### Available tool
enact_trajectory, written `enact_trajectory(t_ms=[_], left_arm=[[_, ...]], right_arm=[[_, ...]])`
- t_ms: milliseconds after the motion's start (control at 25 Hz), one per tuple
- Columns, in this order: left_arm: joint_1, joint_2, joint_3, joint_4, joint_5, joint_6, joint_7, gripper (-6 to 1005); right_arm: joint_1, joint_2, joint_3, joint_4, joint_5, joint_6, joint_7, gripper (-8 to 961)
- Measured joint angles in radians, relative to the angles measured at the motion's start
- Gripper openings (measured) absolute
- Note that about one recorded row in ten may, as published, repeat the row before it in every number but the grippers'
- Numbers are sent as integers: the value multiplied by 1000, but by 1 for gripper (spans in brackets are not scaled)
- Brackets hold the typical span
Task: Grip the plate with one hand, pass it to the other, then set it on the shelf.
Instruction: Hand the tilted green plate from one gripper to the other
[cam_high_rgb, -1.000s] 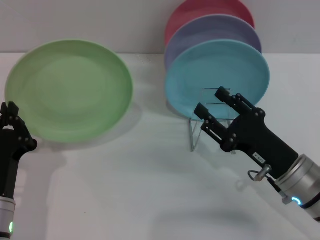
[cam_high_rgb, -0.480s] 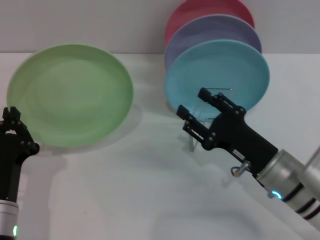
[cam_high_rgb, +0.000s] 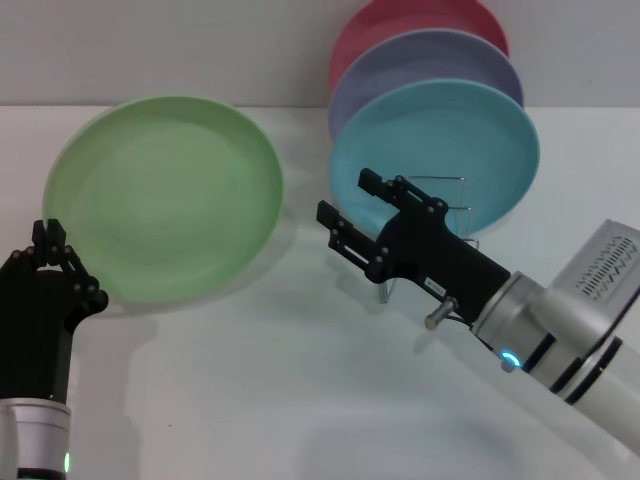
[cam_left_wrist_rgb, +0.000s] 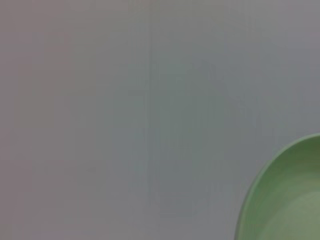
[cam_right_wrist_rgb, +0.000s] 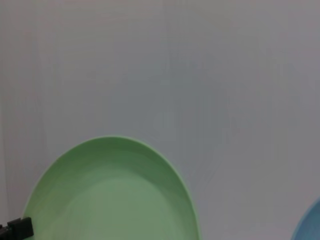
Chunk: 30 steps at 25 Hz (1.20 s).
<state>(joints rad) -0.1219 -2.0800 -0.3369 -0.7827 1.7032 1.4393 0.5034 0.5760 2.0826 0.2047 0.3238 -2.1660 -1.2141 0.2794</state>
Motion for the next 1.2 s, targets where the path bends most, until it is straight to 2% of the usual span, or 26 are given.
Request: enact_trajectory(t_ms=[280, 1000, 1200], left_arm=[[14, 0, 25, -74, -39, 5, 85, 48], [3, 0, 45, -89, -57, 10, 117, 52], [2, 0, 45, -119, -76, 11, 171, 53]], right_arm=[[24, -1, 21, 18, -3, 54, -2, 660], [66, -1, 61, 81, -5, 139, -51, 651], [83, -1, 61, 87, -5, 176, -56, 615]])
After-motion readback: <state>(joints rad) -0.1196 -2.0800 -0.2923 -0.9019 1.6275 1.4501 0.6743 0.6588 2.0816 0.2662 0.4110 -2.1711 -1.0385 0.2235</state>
